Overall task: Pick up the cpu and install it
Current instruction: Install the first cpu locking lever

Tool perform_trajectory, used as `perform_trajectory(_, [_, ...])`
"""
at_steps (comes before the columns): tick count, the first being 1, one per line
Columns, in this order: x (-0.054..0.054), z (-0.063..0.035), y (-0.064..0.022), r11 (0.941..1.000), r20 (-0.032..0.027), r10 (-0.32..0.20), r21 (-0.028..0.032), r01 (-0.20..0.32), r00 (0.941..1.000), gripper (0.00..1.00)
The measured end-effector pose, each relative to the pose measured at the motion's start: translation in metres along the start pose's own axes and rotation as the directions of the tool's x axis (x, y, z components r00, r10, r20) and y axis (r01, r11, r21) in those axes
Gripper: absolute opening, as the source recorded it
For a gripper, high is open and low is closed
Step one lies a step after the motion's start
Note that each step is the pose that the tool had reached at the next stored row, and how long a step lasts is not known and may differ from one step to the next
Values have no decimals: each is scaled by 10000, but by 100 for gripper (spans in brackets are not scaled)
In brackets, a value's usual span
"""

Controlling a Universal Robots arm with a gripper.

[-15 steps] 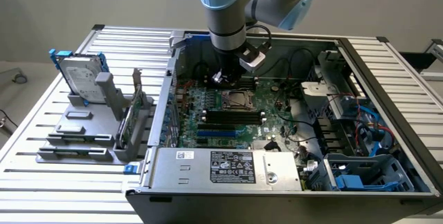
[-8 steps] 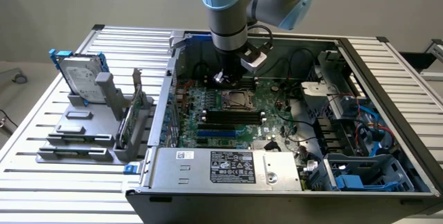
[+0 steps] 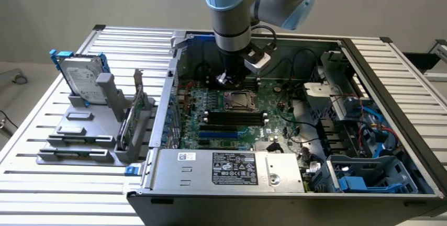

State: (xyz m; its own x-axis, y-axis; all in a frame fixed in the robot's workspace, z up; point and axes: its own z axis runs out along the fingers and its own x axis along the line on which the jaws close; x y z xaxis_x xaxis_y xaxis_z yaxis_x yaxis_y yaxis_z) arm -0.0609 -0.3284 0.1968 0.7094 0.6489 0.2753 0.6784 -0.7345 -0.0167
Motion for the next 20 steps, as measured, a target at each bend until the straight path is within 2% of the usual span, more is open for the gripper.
perform_trajectory(20, [27,11,61,10000,4,1,5,-1,10000,11])
